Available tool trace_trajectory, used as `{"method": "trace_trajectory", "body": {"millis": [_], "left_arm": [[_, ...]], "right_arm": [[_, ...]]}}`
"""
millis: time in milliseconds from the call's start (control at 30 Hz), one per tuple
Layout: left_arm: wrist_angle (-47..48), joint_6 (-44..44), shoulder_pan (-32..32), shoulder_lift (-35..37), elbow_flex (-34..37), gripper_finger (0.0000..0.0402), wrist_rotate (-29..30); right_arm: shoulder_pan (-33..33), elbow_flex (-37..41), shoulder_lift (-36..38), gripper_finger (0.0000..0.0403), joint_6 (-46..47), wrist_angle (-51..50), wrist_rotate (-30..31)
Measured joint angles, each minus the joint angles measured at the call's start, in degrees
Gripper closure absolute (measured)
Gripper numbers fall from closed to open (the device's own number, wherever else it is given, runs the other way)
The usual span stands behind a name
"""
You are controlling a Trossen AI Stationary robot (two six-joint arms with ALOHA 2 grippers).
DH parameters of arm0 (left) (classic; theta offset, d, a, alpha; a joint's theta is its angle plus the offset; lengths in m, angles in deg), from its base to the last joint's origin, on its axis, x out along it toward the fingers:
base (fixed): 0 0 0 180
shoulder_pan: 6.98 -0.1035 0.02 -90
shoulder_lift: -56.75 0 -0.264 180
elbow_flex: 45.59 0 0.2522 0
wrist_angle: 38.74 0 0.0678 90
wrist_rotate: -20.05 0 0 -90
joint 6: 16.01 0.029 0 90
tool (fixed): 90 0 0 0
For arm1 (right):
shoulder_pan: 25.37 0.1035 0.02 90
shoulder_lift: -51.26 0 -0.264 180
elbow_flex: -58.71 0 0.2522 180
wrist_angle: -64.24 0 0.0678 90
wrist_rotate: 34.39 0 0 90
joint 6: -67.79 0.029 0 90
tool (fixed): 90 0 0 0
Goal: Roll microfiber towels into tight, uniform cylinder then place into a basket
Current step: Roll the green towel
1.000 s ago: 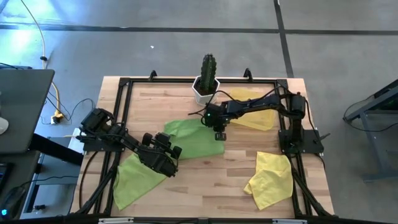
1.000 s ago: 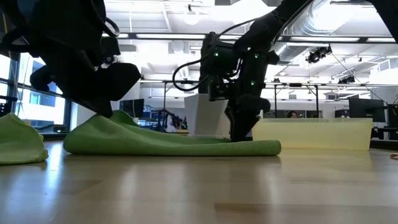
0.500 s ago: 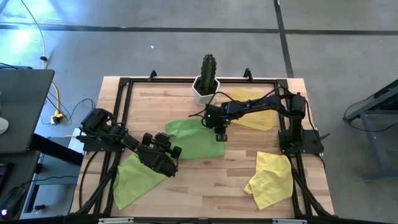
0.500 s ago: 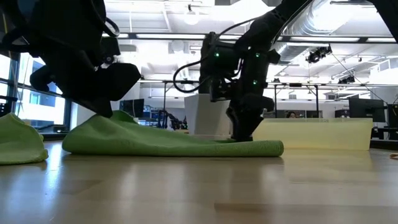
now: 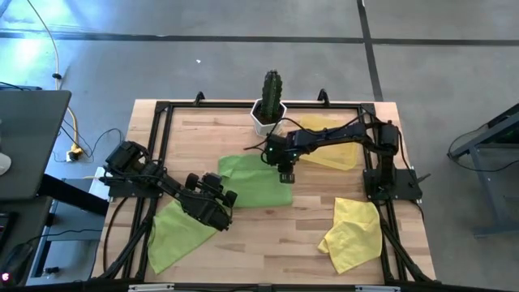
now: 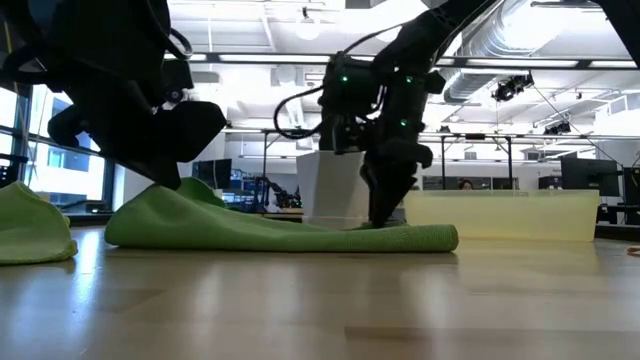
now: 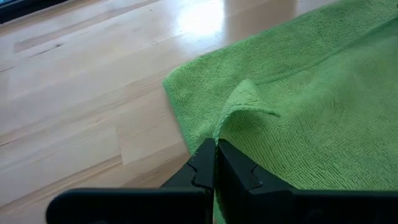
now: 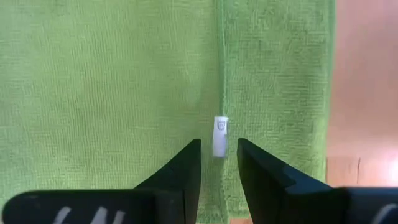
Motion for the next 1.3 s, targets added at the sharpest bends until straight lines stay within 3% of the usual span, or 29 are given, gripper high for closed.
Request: {"method": "trace_trajectory", "body": {"millis": [433, 733, 1000, 1300], "left_arm": [[0.0, 1.0, 0.0, 0.0, 0.0, 0.04, -0.1], [0.0, 1.0, 0.0, 0.0, 0.0, 0.04, 2.1], [2.2, 3.2, -0.3, 0.0, -1.9, 0.04, 5.7], [3.8, 6.5, -3.5, 0.0, -3.1, 0.04, 7.4]], "right_arm": [[0.0, 0.0, 0.0, 0.0314, 0.3, -4.0, 0.0], [0.0, 0.0, 0.0, 0.0397, 0.5, -5.3, 0.0], [0.0, -0.1, 0.1, 0.04, 1.8, -7.1, 0.4], [-0.8, -0.1, 3.6, 0.0401, 0.7, -5.3, 6.2]]}}
